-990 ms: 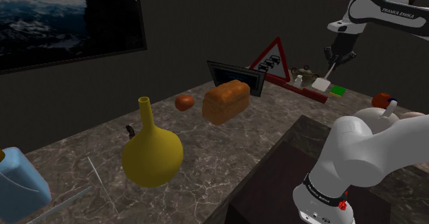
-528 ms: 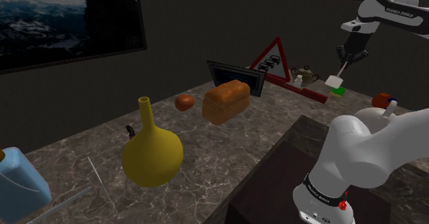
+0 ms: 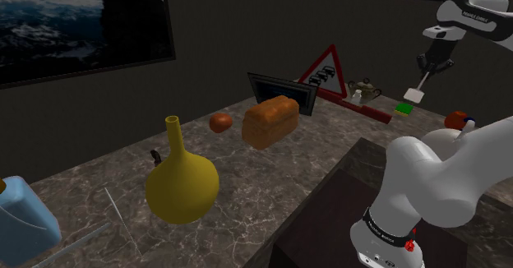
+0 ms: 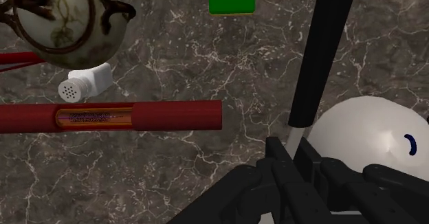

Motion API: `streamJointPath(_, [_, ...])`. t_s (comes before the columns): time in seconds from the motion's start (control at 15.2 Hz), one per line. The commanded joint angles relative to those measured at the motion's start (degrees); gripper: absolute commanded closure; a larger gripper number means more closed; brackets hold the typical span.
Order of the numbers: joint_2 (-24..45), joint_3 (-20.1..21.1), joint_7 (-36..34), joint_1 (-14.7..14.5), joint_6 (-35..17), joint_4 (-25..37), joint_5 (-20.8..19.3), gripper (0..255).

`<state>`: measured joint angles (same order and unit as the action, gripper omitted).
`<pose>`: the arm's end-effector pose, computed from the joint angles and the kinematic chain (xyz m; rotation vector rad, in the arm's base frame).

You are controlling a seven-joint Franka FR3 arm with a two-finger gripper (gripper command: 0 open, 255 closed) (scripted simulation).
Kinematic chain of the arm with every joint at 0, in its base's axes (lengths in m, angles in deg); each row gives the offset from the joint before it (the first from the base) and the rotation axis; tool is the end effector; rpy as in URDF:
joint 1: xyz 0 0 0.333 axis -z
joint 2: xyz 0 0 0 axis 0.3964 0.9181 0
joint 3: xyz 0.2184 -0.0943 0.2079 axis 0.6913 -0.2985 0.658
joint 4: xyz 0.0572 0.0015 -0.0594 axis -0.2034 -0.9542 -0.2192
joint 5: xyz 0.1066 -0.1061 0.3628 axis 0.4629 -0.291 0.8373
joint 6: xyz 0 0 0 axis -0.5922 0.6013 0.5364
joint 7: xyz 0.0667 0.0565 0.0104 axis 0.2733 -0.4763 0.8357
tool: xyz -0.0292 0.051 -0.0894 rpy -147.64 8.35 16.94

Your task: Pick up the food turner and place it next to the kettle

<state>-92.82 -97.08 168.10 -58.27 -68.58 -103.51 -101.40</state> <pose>0.1239 -0.5817 0.5875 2.1897 2.1851 -0.0702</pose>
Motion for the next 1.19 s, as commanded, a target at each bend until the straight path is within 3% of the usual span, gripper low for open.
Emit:
streamJointPath(0.0, [-0.29,-3.92,2.65,-4.33,1.22,5.67,-0.99,255])
streamJointPath(1.12, [-4.77,-5.33,-1.24,0.67,-8.78,-7.86,-4.80,255])
